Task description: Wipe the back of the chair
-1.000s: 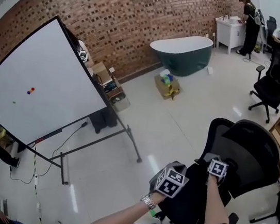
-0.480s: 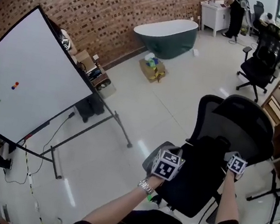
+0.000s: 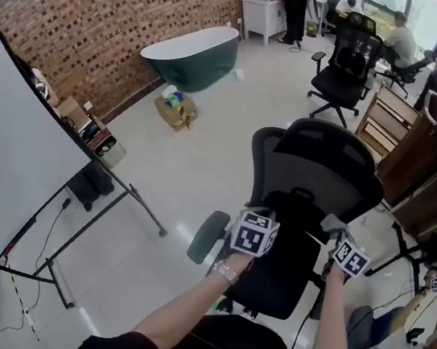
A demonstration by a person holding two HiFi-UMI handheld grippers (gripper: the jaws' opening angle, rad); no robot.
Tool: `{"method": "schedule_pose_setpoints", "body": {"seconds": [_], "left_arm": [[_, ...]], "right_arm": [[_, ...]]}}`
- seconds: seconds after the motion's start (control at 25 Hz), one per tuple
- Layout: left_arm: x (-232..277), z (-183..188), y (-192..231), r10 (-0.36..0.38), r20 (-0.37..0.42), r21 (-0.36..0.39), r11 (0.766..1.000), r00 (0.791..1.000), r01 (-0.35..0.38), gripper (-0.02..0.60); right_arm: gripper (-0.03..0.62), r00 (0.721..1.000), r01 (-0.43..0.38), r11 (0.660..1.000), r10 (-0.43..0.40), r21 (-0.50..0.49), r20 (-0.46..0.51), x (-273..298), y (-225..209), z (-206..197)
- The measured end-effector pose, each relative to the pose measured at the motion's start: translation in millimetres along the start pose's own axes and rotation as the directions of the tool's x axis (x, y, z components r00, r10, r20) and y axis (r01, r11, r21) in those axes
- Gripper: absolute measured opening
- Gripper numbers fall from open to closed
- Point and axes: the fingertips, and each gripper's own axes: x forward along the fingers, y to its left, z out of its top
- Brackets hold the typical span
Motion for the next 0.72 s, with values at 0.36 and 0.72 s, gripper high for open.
{"method": "schedule_pose_setpoints", "body": {"seconds": [0.36, 0.72], "left_arm": [[19.1, 12.8, -61.1, -0.076, 0.035, 0.079, 0.994, 0.996, 0.073, 0.002], [-13.9, -4.5, -82.6, -0.142, 0.024, 0.095, 0.986, 0.990, 0.139, 0.002]], "right_arm": [[0.034, 0.981, -0.186, 0.977, 0.190, -0.106, 0.035, -79.5, 149.6, 22.3], [0.034, 0.991, -0.133, 0.980, 0.136, -0.150, 0.009, -117.3, 156.3, -6.7]]}}
